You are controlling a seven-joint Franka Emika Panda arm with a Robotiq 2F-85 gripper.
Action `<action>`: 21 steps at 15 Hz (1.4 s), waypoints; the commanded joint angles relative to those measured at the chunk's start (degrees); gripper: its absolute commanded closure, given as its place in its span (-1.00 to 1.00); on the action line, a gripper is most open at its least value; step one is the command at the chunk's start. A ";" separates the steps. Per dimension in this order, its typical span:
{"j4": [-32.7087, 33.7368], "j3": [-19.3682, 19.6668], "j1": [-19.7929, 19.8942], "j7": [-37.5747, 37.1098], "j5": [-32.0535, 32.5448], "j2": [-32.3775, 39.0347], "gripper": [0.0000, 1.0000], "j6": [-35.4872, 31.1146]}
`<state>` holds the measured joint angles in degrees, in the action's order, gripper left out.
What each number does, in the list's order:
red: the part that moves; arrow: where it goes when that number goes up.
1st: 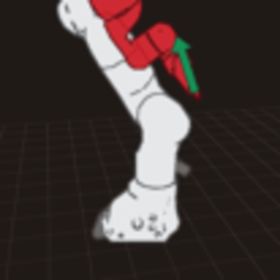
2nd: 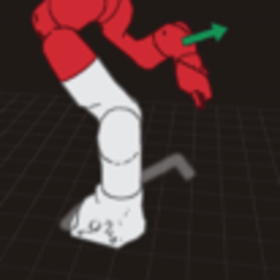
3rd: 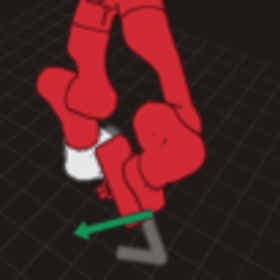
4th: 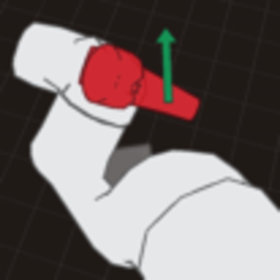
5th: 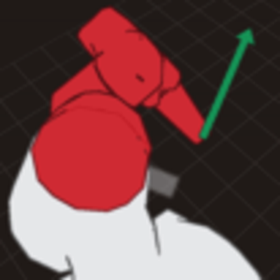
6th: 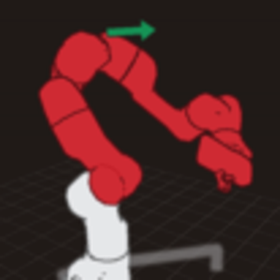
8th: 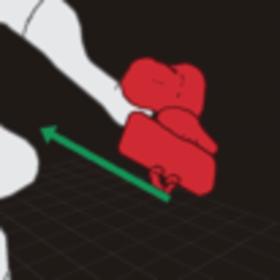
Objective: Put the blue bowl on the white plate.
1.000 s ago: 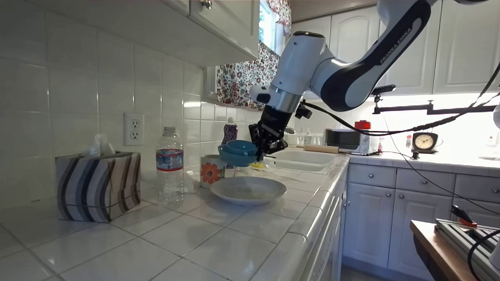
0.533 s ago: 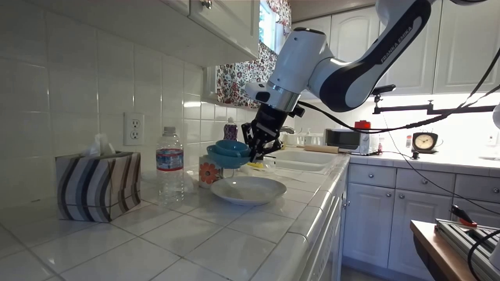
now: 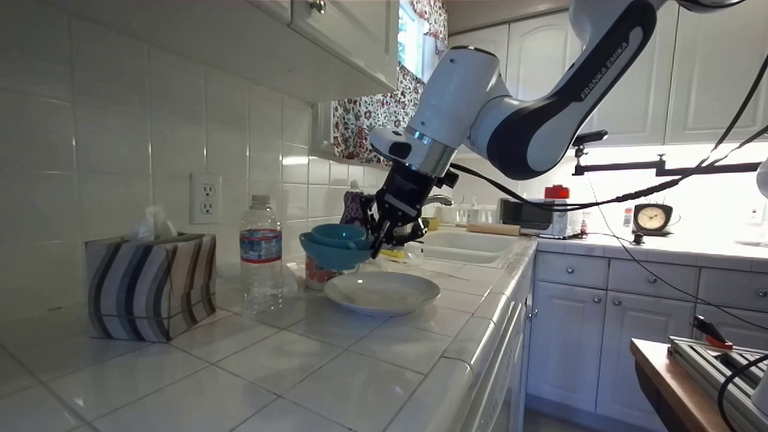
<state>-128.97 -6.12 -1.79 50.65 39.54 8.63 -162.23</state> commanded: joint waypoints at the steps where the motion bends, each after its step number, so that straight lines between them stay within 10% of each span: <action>1: 0.14 0.59 -0.58 0.43 -0.50 -0.08 0.92 0.05; 21: -6.68 0.30 -4.05 -6.71 2.59 -4.18 0.98 9.19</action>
<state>-133.05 -6.46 -4.92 47.88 39.64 7.94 -155.06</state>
